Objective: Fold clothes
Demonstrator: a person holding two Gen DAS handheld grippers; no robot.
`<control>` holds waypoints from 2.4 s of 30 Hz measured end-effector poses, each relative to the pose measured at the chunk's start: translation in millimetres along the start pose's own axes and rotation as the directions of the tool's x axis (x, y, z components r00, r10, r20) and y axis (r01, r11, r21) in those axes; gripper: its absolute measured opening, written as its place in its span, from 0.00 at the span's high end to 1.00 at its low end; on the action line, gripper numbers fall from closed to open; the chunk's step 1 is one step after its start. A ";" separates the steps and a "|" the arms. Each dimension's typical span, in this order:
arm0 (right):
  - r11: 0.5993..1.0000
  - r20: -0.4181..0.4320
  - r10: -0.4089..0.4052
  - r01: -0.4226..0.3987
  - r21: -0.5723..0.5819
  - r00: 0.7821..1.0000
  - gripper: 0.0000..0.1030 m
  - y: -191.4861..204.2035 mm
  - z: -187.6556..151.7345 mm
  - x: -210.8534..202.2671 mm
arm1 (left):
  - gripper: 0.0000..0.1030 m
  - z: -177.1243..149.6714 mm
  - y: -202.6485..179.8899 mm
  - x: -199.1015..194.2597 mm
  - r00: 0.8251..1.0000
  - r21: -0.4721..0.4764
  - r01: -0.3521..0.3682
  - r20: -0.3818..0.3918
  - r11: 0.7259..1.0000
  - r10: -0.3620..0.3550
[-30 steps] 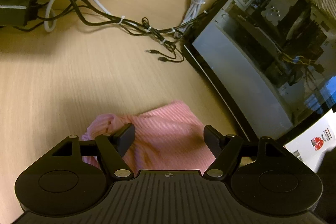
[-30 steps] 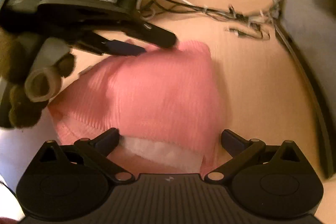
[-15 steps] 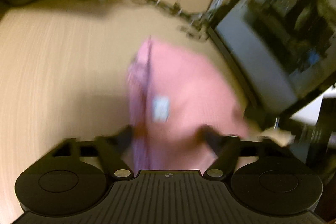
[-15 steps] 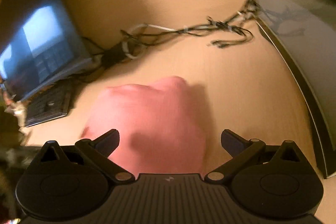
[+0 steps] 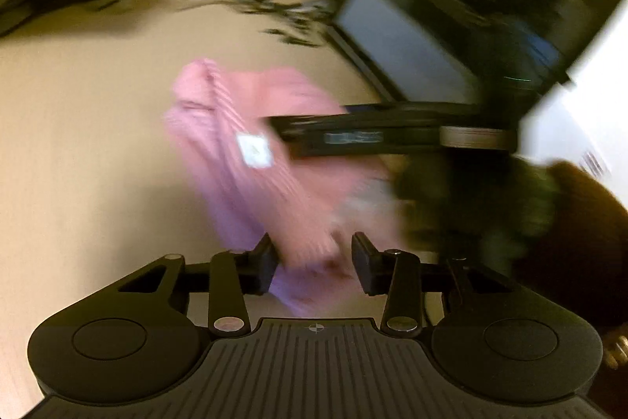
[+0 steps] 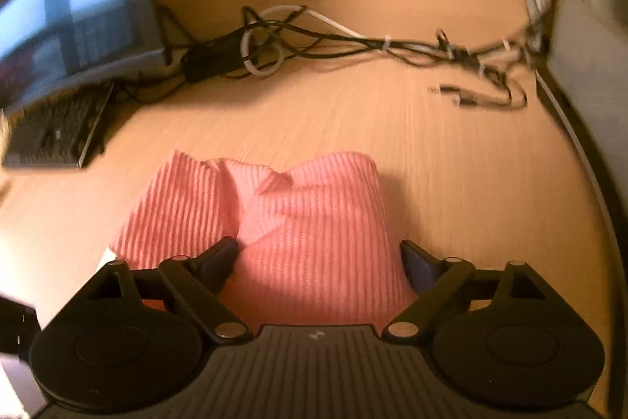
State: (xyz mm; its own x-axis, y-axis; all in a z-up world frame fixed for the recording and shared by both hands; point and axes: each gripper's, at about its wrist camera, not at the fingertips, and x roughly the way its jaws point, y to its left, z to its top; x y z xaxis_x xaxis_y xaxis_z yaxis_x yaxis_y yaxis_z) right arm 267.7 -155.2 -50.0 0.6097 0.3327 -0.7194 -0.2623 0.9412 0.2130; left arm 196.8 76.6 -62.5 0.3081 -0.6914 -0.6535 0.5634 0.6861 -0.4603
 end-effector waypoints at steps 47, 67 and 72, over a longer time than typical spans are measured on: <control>0.996 0.037 0.036 -0.039 0.074 0.999 0.05 -16.5 -45.4 -49.7 | 0.47 23.8 41.0 10.4 0.994 -0.155 -0.109 -0.003 0.982 0.110; 0.933 -0.115 0.342 -0.352 -0.076 0.933 0.23 89.4 3.1 44.8 | 0.44 -19.5 80.1 -39.9 0.946 -0.271 -0.308 0.011 0.912 0.323; 0.900 -0.158 0.395 -0.416 -0.128 0.905 0.23 152.9 19.9 80.6 | 0.44 -32.1 124.5 -84.5 0.897 -0.370 -0.397 0.038 0.840 0.441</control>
State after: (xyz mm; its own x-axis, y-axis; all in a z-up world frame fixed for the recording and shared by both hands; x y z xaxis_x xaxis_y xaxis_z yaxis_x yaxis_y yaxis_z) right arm 291.5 16.7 -62.3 0.3301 0.6639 -0.6710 -0.5857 0.7015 0.4060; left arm 216.3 227.7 -83.9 0.5537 -0.3260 -0.7663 0.0675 0.9347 -0.3489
